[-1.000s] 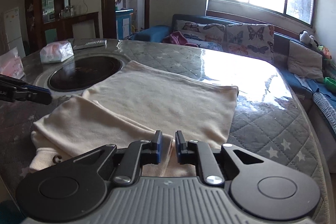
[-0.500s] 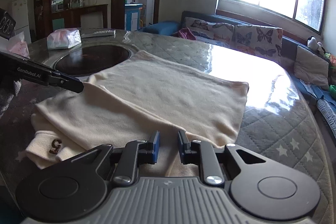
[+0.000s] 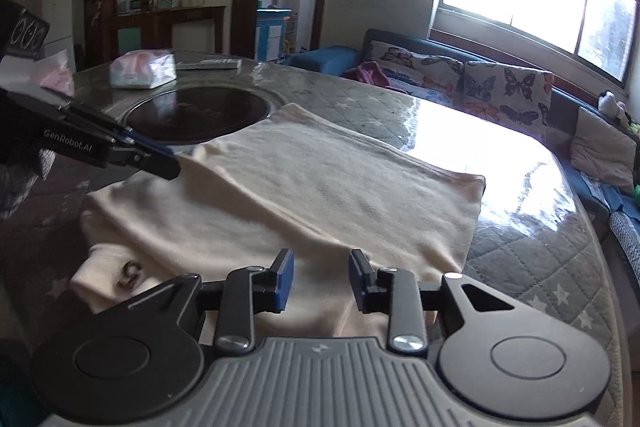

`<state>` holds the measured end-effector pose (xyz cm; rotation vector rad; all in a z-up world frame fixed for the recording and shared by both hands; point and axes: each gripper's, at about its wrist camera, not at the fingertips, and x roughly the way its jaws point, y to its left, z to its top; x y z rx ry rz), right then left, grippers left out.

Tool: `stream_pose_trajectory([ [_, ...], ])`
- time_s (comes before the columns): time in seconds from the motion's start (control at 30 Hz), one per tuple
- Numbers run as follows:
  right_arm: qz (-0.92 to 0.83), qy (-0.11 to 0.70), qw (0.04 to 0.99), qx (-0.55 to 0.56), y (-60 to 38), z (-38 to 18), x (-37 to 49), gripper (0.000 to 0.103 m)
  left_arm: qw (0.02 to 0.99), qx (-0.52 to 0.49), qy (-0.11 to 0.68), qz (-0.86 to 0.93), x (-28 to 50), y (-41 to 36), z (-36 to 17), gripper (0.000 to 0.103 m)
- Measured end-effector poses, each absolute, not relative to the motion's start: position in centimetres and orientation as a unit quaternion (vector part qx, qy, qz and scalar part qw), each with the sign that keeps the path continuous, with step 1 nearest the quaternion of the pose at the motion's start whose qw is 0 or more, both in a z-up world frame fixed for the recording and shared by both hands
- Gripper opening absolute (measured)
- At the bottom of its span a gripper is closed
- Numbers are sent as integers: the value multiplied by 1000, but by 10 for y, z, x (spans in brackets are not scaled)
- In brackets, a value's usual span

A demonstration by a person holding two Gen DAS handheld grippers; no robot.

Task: Fold clothes

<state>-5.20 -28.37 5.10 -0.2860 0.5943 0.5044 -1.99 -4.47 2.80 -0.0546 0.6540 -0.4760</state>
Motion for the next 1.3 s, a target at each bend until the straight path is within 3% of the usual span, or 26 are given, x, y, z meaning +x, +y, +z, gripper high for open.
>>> stream_pose_trajectory([
  [0.63, 256, 294, 908, -154, -289, 46, -82, 31, 904, 86, 320, -269, -82, -52, 22, 25],
  [0.83, 265, 295, 901, -177, -292, 53, -95, 40, 900, 159, 295, -279, -104, -62, 16, 33],
  [0.9, 267, 296, 898, -187, -293, 54, -100, 48, 899, 178, 285, -280, -106, -67, 13, 33],
  [1.3, 272, 299, 878, -257, -295, 50, -130, 62, 884, 279, 221, -302, -116, -90, -4, 33],
])
